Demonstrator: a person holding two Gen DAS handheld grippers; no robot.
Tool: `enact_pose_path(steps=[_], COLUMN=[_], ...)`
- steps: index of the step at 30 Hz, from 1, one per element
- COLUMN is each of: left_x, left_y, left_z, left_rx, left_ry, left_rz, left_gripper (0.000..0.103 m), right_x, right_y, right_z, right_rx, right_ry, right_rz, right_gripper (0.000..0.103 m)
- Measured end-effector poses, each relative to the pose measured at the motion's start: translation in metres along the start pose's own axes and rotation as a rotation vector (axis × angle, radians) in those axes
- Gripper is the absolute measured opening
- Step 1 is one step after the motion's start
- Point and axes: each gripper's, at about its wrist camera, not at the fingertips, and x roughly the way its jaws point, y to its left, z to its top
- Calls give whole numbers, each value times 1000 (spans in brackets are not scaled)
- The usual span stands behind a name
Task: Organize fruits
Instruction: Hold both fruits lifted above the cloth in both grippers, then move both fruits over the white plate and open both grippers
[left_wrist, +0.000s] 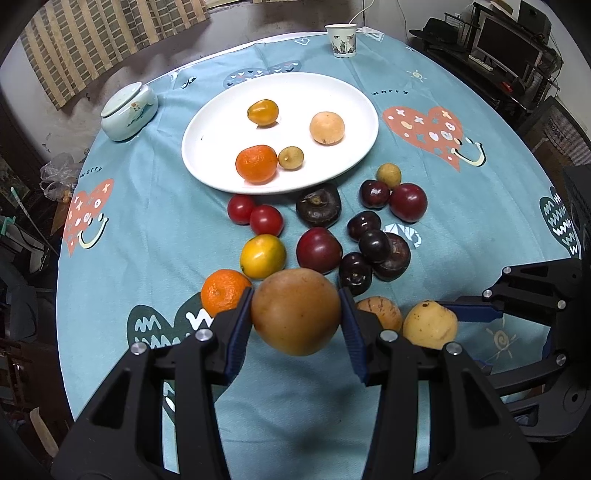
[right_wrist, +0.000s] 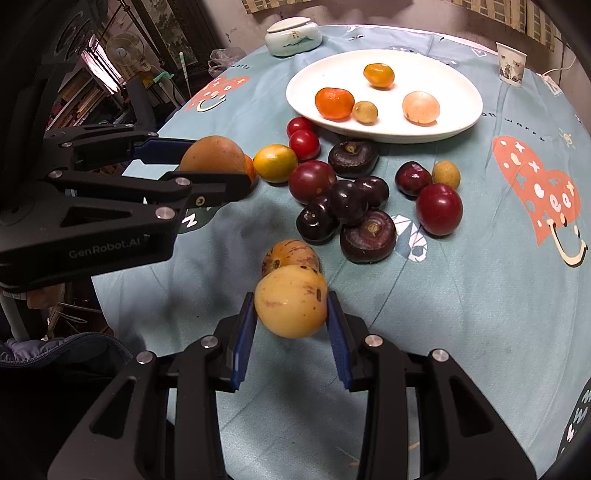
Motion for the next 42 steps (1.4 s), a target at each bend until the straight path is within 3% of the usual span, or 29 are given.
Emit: enact_pose_path(steps=[36,42], left_x=[2,4], left_y=[1,16], left_z=[3,27], left_rx=[0,-47], left_ry=[3,-14], left_rz=[5,-76], left_gripper=[47,46], right_x=[1,-8], right_y=[0,-7], right_z=[-2,20], right_rx=[-4,-16], right_ry=[-7,-42], right_rz=[10,-6], right_gripper=[38,38])
